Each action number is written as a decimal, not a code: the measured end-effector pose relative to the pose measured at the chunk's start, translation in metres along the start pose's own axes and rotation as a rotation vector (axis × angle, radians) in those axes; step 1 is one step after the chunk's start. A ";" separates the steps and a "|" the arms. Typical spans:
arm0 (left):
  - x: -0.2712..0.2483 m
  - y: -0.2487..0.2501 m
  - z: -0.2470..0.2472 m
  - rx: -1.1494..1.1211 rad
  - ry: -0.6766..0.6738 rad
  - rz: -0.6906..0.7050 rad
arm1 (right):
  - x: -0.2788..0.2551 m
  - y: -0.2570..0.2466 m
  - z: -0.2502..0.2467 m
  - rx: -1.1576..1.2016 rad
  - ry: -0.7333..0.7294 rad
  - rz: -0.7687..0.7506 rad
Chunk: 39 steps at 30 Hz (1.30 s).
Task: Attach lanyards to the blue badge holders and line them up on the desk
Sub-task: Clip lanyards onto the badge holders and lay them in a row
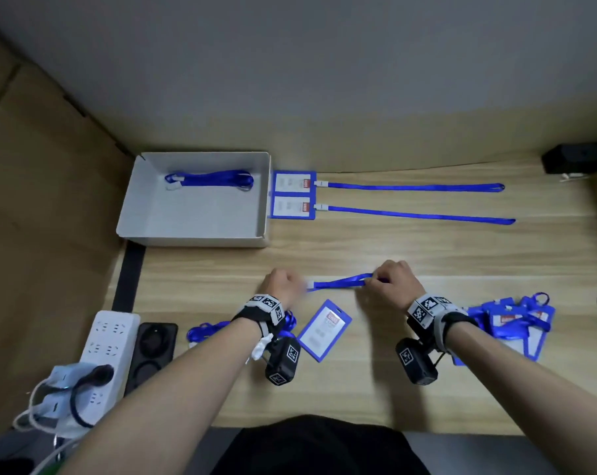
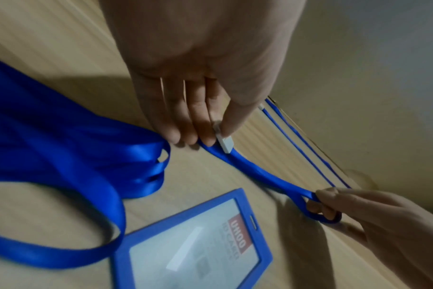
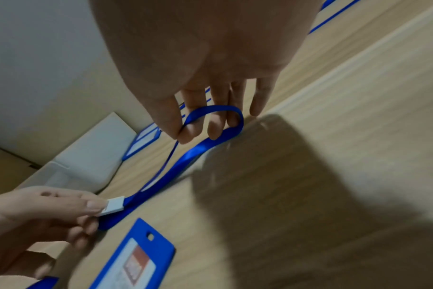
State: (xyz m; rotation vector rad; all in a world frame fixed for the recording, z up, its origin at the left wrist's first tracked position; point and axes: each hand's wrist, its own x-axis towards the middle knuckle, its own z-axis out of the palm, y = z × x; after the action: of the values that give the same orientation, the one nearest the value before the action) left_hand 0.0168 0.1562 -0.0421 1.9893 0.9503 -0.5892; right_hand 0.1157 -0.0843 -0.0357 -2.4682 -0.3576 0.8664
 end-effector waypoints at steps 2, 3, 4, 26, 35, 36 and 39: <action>-0.001 0.000 -0.002 0.072 0.055 0.009 | 0.007 0.002 0.003 -0.033 0.022 -0.007; -0.002 0.000 -0.005 0.107 0.079 0.012 | 0.011 0.002 0.004 -0.054 0.030 -0.009; -0.002 0.000 -0.007 0.148 0.098 0.017 | 0.015 0.002 0.006 -0.080 0.034 -0.018; -0.018 0.000 -0.022 0.379 0.194 0.241 | 0.007 0.019 -0.007 -0.015 0.066 -0.088; -0.069 0.010 -0.090 0.167 0.237 0.223 | -0.022 -0.040 -0.054 0.166 -0.038 -0.177; -0.070 0.012 -0.101 0.147 0.235 0.230 | -0.021 -0.051 -0.061 0.171 -0.057 -0.177; -0.063 0.018 -0.137 0.090 0.265 0.260 | -0.008 -0.089 -0.075 0.162 -0.068 -0.188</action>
State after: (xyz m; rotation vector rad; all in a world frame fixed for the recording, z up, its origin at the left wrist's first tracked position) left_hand 0.0006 0.2388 0.0842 2.2657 0.8103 -0.2306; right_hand 0.1504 -0.0402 0.0661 -2.2209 -0.5136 0.8651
